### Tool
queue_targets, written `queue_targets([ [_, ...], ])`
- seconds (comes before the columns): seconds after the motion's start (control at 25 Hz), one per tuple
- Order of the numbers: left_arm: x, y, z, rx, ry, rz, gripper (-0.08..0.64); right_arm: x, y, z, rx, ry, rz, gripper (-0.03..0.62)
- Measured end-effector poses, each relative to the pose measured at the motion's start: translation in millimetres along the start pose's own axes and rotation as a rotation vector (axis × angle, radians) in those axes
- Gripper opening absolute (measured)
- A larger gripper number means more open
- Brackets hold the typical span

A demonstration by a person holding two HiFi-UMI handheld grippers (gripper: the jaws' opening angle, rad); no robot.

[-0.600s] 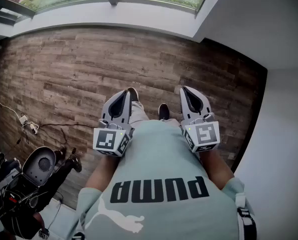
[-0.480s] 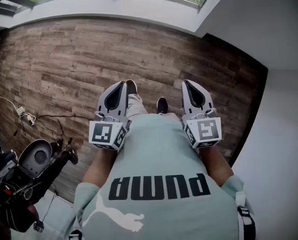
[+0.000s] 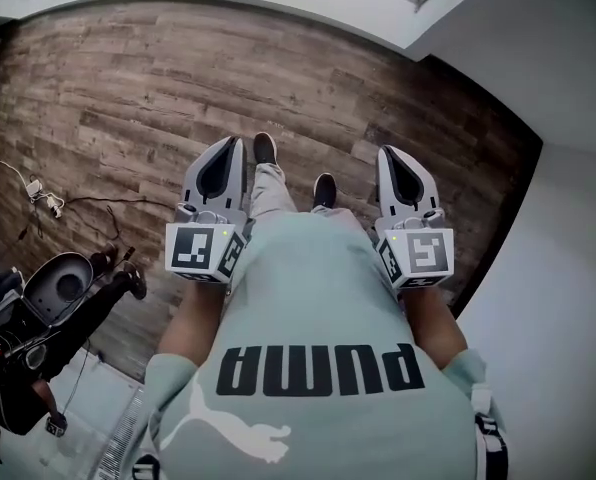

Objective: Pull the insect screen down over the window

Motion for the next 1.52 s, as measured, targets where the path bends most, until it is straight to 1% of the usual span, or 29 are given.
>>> queue_targets([
  [0.16, 6.0, -20.7, -1.6, 0.006, -0.011, -0.018, 0.011, 17.3, -2.9, 1.3, 0.002, -0.008, -0.001, 0.003],
  [0.28, 11.7, -33.4, -3.7, 0.007, -0.014, -0.012, 0.011, 32.2, -8.4, -1.2, 0.015, -0.002, -0.002, 0.003],
  [0.44, 25.7, -57.0, -11.9, 0.002, -0.004, 0.003, 0.011, 59.0, -15.5, -10.0, 0.040, 0.017, 0.016, 0.003],
  [0.64, 50.1, -107.2, -26.2, -0.005, 0.031, 0.014, 0.011, 105.9, -28.2, -24.3, 0.013, 0.028, 0.047, 0.003],
  [0.92, 81.8, -194.0, -52.0, -0.026, 0.090, 0.049, 0.011, 173.0, -65.0, -41.9, -0.022, -0.015, 0.111, 0.003],
  [1.16, 106.6, -246.4, -65.9, -0.029, 0.116, 0.063, 0.011, 219.1, -83.7, -54.6, -0.044, -0.021, 0.151, 0.003],
  [1.32, 119.4, -266.2, -69.7, -0.039, 0.110, 0.045, 0.011, 251.1, -81.8, -67.5, -0.062, -0.011, 0.140, 0.003],
  [1.52, 153.3, -272.3, -74.2, -0.023, 0.091, 0.025, 0.011, 297.3, -55.2, -71.9, -0.040, 0.007, 0.117, 0.003],
])
Point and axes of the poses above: the fingertips, and each gripper's own axes: x forward along the fingers, y to its right, z out of its underside, the point moved 5 cm from there along -x, backward along the fingers, and after that the axes turned 13 degrees about y, right-handed, at the moved point
